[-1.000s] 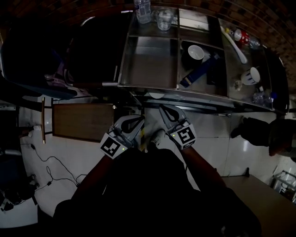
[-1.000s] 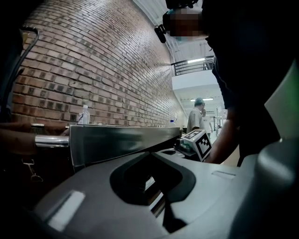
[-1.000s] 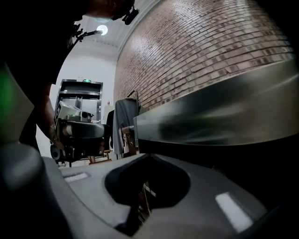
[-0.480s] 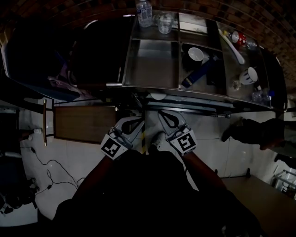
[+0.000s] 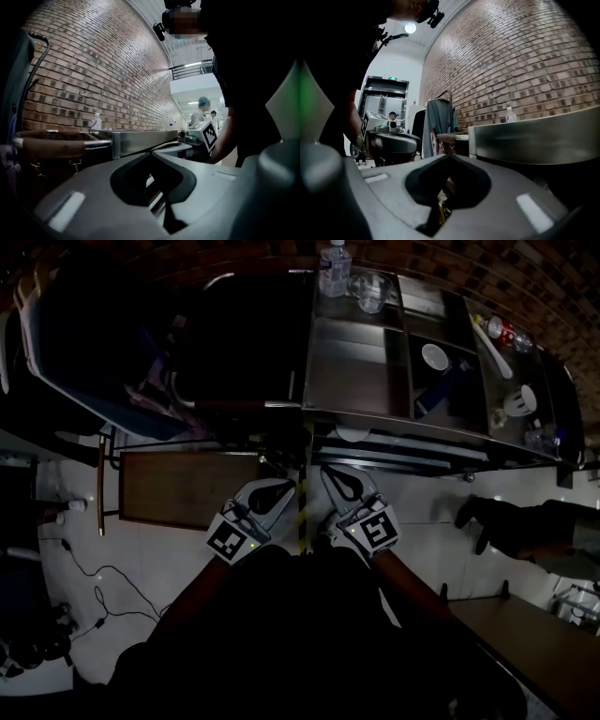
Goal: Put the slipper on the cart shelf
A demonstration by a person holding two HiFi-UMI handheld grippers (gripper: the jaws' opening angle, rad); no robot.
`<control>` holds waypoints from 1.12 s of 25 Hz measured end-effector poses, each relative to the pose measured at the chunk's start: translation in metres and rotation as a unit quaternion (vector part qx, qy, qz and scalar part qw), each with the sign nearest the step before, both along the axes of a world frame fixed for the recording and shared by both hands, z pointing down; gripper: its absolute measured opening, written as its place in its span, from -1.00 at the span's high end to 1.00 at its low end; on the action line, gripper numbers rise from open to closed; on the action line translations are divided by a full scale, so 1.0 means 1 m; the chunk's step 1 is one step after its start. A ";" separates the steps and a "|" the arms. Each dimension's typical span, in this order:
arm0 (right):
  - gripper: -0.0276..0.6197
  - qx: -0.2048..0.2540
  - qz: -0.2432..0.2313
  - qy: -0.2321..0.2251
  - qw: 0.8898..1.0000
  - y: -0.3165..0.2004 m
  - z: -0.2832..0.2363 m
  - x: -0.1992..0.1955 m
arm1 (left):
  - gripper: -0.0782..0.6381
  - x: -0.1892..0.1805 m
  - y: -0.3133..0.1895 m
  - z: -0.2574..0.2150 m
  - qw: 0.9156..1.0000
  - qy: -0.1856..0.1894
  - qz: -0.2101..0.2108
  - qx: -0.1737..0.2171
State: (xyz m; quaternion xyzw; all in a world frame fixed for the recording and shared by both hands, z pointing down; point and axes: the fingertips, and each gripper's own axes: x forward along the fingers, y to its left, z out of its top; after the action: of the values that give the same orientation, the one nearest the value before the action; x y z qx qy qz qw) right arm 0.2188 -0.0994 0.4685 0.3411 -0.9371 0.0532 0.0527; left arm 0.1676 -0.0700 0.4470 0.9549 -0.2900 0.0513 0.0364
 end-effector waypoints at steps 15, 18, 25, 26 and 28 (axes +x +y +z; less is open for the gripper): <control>0.91 -0.007 -0.003 0.000 1.000 0.042 -0.010 -0.185 | 0.77 -0.181 0.035 0.001 1.000 0.026 -0.002 0.003; 0.91 -0.009 -0.010 0.003 1.000 0.057 -0.013 -0.216 | 0.77 -0.211 0.045 0.000 1.000 0.027 0.000 0.004; 0.91 -0.014 -0.023 0.004 1.000 0.087 -0.019 -0.290 | 0.77 -0.277 0.063 -0.010 0.999 0.033 0.013 0.020; 0.91 -0.014 -0.022 0.003 1.000 0.092 -0.019 -0.301 | 0.77 -0.286 0.066 -0.011 0.999 0.033 0.017 0.021; 0.91 -0.015 -0.021 0.001 1.000 0.099 -0.020 -0.321 | 0.77 -0.303 0.073 -0.013 0.999 0.034 0.023 0.019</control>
State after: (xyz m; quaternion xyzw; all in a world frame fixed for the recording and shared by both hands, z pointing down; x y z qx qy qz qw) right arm -0.1019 0.0001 0.4482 0.3204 -0.9431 0.0653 0.0600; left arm -0.1352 0.0027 0.4344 0.9632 -0.2672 0.0137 0.0266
